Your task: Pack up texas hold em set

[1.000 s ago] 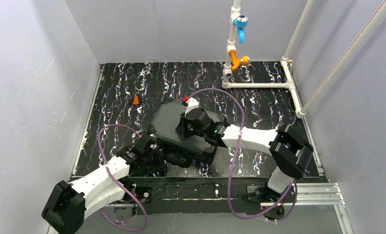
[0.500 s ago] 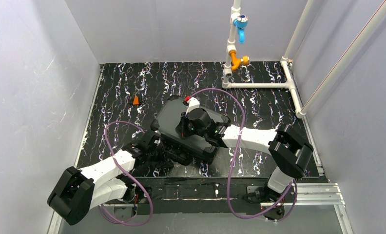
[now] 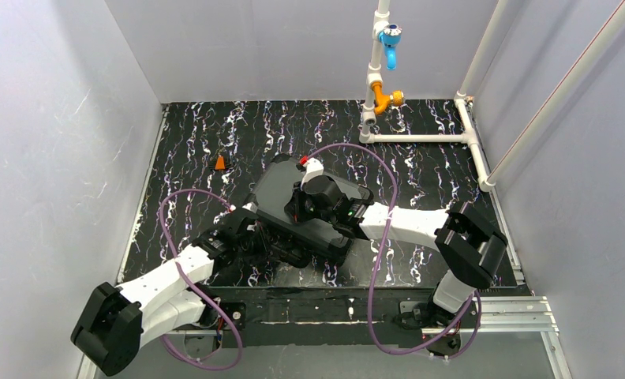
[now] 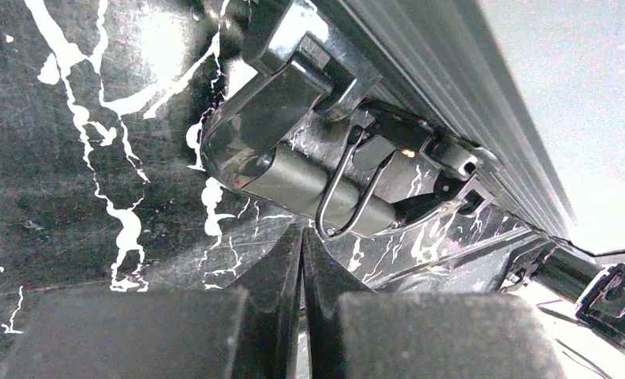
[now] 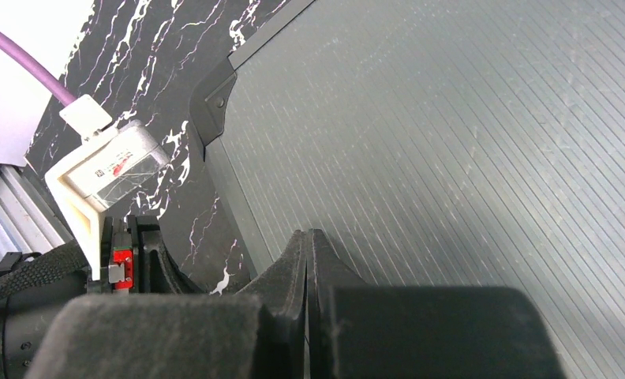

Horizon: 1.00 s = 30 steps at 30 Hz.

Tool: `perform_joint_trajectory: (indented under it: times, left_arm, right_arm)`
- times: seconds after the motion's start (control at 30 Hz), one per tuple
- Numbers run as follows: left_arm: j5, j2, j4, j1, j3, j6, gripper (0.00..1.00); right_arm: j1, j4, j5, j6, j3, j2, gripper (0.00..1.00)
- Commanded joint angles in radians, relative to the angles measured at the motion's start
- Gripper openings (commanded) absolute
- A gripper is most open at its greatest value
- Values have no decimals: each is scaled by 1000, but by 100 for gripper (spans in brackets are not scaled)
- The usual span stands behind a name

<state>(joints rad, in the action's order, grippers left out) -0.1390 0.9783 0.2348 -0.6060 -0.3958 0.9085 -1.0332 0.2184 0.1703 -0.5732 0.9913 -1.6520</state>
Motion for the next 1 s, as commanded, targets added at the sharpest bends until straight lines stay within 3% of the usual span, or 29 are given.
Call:
perform_joint_trajectory:
  times: [0.0,0.57,0.97]
  left_arm:
    - [32,-11,-19,-3,-13,-15,0]
    - [5,19,-118,-3,3,-3,0]
    - [-21,184,-212,-3,-107,-22,0]
  right_arm:
    - [-12,-379,-21,31,-94,-75,1]
    - [-11,-383,-11,30,-151,-58,1]
    - [-10,-338,-27,-8,-240,-39,1]
